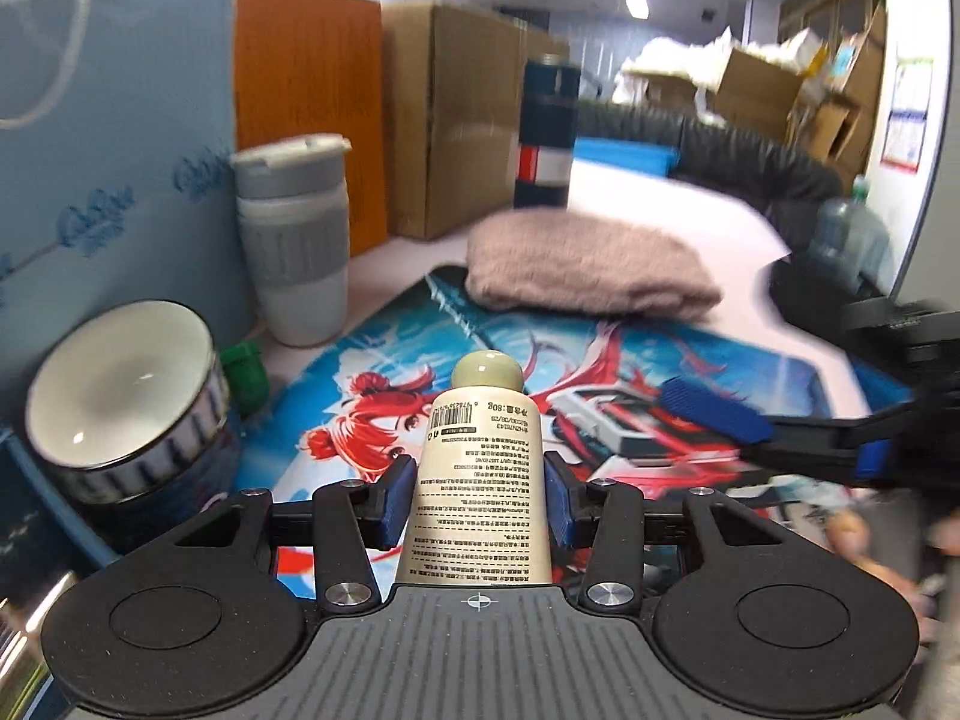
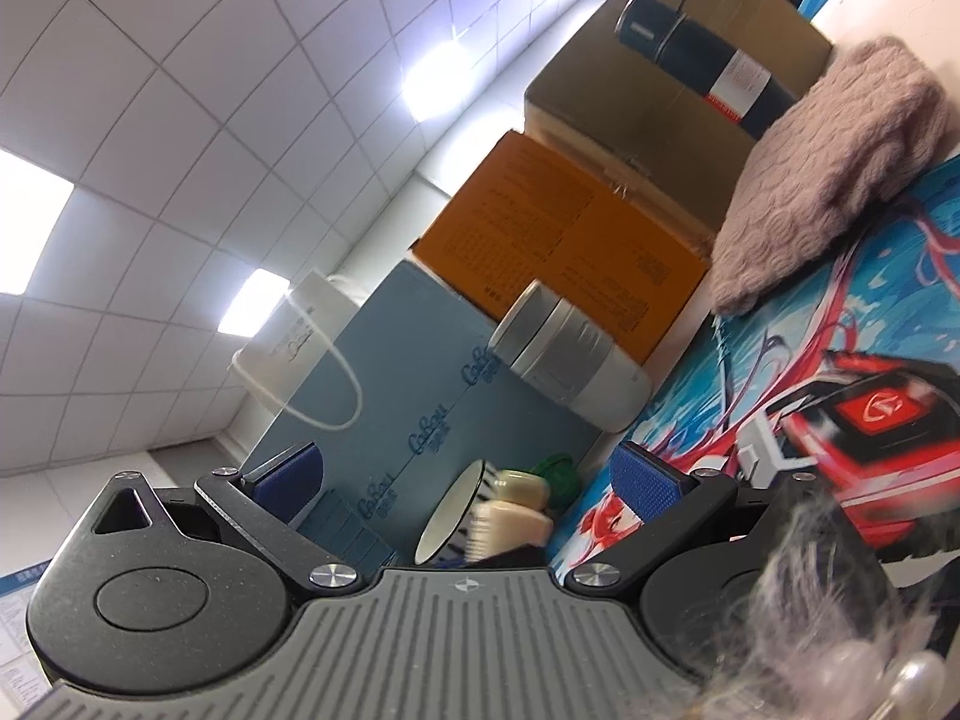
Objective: Organize rigid objects
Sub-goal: 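Lift the beige lotion bottle and carry it over the blue box, then lower the lotion bottle into the blue box and open the left tool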
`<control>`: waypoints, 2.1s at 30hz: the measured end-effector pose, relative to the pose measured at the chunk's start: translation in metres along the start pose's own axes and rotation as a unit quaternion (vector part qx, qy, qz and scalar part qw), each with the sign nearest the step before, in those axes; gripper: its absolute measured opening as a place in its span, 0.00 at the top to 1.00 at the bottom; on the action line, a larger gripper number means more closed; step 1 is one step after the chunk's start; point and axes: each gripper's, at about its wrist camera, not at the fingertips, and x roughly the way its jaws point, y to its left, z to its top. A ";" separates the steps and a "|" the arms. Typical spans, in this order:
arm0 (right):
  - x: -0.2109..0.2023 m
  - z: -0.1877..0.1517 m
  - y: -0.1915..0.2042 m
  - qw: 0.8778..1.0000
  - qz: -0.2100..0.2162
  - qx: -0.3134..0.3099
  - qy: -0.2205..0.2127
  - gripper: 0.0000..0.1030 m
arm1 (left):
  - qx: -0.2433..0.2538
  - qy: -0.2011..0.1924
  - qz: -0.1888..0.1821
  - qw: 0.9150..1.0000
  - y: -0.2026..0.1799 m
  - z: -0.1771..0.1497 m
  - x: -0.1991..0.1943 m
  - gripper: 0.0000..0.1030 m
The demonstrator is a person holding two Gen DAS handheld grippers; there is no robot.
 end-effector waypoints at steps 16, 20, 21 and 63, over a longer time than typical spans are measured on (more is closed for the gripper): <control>0.033 -0.035 0.046 0.993 0.041 -0.008 0.110 0.00 | -0.021 -0.100 0.115 0.988 0.063 -0.021 -0.160 0.59; 0.047 -0.056 0.070 0.987 0.072 -0.031 0.138 0.00 | 0.006 -0.073 0.198 0.977 0.084 -0.021 -0.176 0.58; 0.049 -0.060 0.074 0.986 0.077 -0.037 0.143 0.00 | 0.011 -0.062 0.210 0.976 0.091 -0.021 -0.176 0.58; 0.051 -0.061 0.049 0.987 0.053 0.002 0.152 0.00 | -0.081 -0.077 0.128 0.985 0.087 -0.034 -0.149 0.30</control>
